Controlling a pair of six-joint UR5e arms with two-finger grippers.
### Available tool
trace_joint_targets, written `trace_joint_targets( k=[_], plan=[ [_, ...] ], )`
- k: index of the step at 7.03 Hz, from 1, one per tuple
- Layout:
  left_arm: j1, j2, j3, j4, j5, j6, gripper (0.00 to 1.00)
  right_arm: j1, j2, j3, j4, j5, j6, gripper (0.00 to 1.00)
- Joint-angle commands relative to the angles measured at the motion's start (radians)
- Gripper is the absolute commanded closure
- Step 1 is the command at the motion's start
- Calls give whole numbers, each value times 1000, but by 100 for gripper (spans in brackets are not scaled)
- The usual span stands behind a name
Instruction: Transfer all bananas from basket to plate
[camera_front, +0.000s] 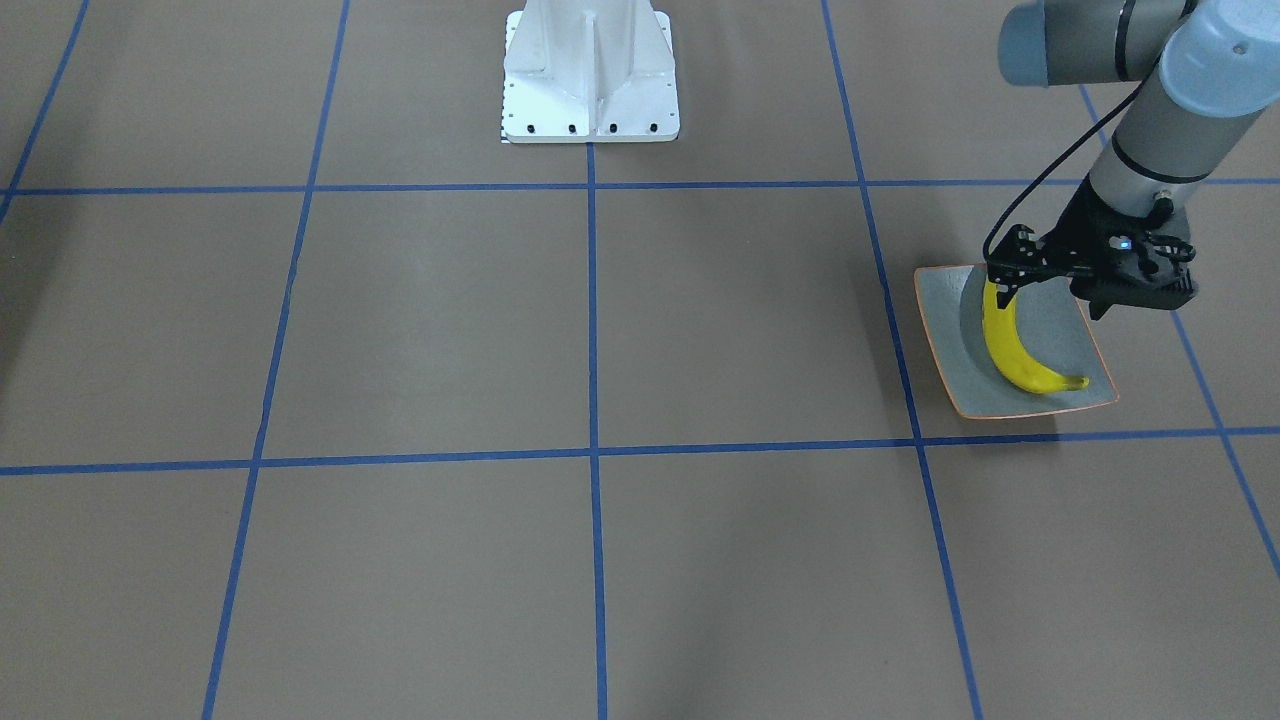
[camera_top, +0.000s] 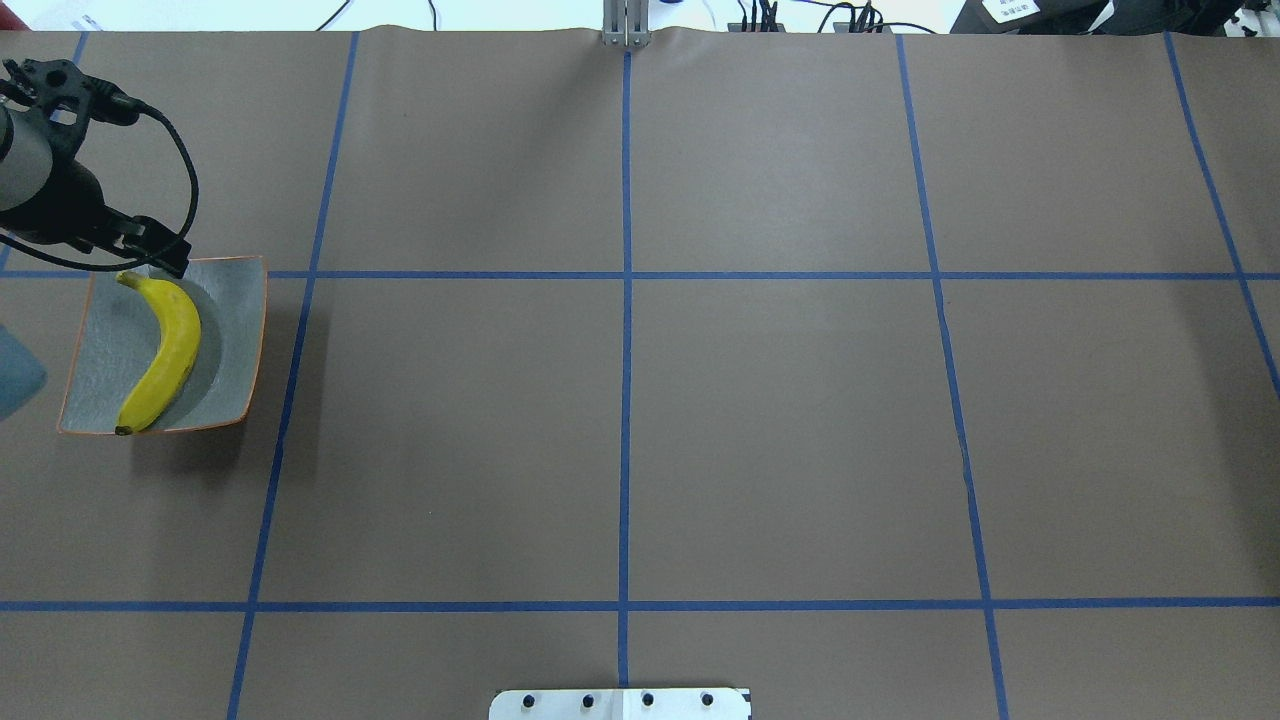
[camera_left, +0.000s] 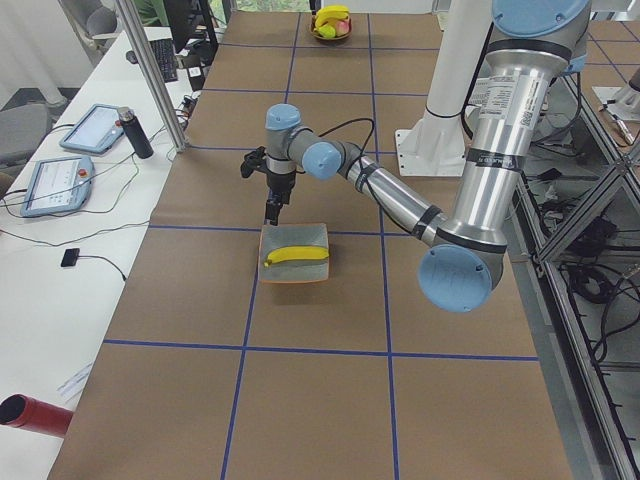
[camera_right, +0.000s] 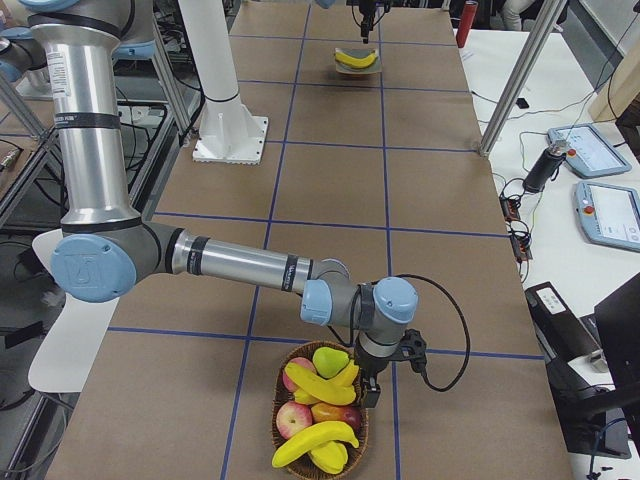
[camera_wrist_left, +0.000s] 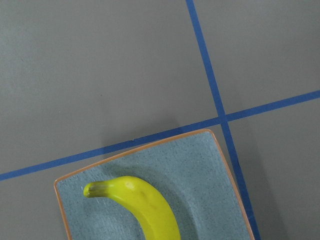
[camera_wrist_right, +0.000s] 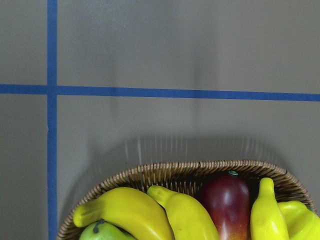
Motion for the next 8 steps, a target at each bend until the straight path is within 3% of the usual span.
trace_joint_targets(
  k=[1, 2, 3, 6, 7, 8],
  plan=[
    [2, -4, 1, -2, 0, -9, 0, -37, 4, -31, 1, -14, -45, 1],
    [2, -4, -1, -2, 0, -9, 0, -56, 4, -39, 3, -14, -57, 2],
    [2, -5, 1, -3, 0, -9, 0, -56, 2, -51, 3, -13, -89, 10],
    [4, -10, 11, -11, -2, -7, 0, -56, 5, -83, 3, -16, -185, 11],
    [4, -10, 10, -11, -2, -7, 0, -58, 5, -91, 3, -16, -185, 23],
    [5, -11, 10, -11, -2, -7, 0, -59, 7, -94, 3, -16, -185, 26]
  ],
)
